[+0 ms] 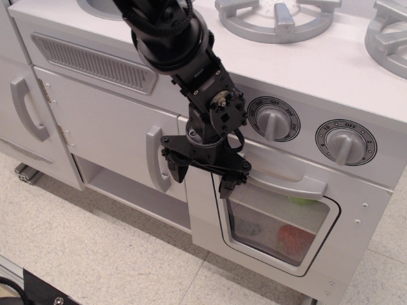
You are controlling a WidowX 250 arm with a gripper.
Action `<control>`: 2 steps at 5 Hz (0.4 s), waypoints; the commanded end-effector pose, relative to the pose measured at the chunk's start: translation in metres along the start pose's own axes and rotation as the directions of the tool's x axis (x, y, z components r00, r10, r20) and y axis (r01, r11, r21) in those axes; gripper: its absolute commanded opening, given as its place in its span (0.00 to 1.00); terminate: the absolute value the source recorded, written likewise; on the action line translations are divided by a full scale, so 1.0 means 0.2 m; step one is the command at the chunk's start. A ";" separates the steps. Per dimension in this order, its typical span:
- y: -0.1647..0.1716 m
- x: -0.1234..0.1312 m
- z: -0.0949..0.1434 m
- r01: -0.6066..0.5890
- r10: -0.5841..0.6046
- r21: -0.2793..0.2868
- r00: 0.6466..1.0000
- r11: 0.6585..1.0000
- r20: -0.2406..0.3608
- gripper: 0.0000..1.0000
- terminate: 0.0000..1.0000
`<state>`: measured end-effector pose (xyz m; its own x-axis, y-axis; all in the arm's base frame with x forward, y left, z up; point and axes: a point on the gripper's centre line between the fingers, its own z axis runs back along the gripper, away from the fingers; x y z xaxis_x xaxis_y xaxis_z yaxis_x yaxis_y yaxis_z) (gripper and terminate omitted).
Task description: Close oven
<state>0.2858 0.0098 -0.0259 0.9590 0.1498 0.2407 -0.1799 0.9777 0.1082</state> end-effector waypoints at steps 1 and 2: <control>0.04 0.02 0.09 0.000 0.002 -0.026 0.998 1.000 0.060 1.00 0.00; 0.05 -0.06 0.18 0.078 -0.083 -0.086 0.995 0.993 -0.054 1.00 0.00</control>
<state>0.2662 0.0071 -0.0059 0.9874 0.0687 0.1425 -0.0767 0.9958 0.0509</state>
